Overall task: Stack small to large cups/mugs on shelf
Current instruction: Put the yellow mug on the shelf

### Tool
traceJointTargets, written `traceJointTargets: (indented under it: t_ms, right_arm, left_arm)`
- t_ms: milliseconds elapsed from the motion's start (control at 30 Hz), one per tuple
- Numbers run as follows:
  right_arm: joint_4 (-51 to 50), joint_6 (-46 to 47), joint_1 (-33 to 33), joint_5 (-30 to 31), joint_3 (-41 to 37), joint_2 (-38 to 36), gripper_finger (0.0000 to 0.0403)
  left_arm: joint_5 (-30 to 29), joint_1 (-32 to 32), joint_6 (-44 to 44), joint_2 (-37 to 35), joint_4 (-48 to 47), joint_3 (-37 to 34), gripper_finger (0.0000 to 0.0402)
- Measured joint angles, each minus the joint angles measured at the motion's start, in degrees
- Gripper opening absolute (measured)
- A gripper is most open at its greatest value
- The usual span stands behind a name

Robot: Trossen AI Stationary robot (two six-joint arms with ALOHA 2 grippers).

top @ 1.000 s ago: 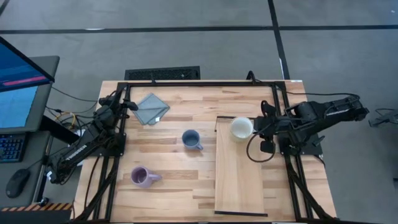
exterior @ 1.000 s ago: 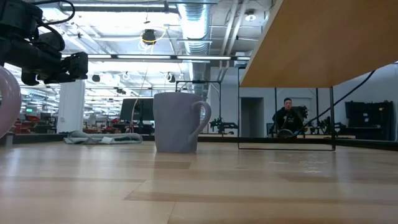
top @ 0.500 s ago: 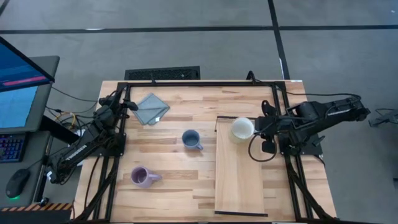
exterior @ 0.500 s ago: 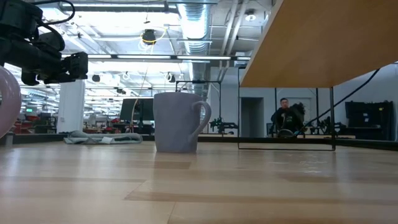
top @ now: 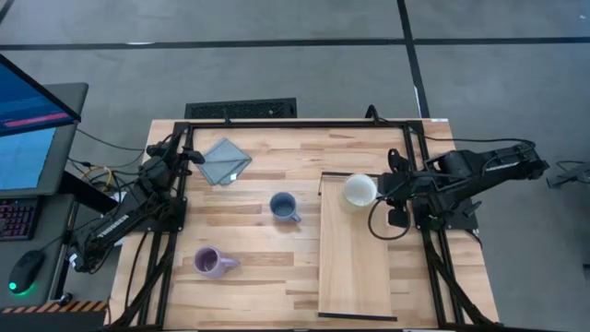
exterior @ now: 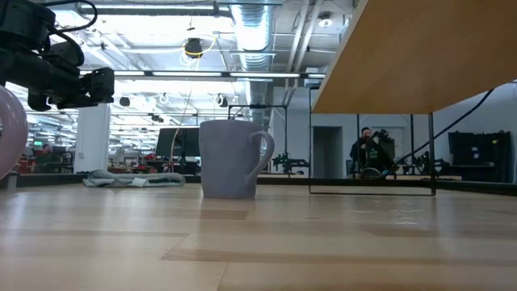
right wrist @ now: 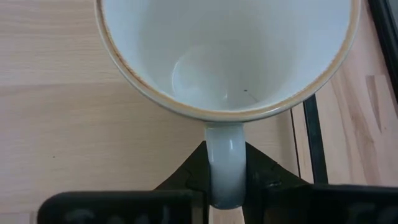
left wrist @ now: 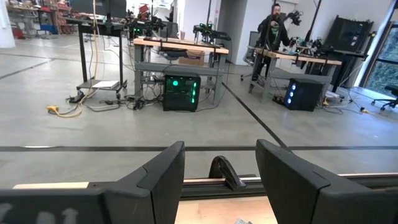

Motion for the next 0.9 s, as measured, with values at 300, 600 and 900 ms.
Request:
traceJointTargets:
  t_ms: [300,600,900]
  right_arm:
    - [-0.3,-0.1,0.0,0.6,-0.1,0.1,0.0079]
    - [-0.2,-0.1,0.0,1.0,-0.1,0.1,0.0081]
    - [-0.1,0.0,0.0,1.5,-0.1,0.1,0.0081]
  left_arm:
    - [0.0,0.0,0.0,0.0,0.0,0.0,0.0189]
    - [0.0,0.0,0.0,0.0,0.0,0.0,0.0189]
    - [0.0,0.0,0.0,0.0,0.0,0.0,0.0189]
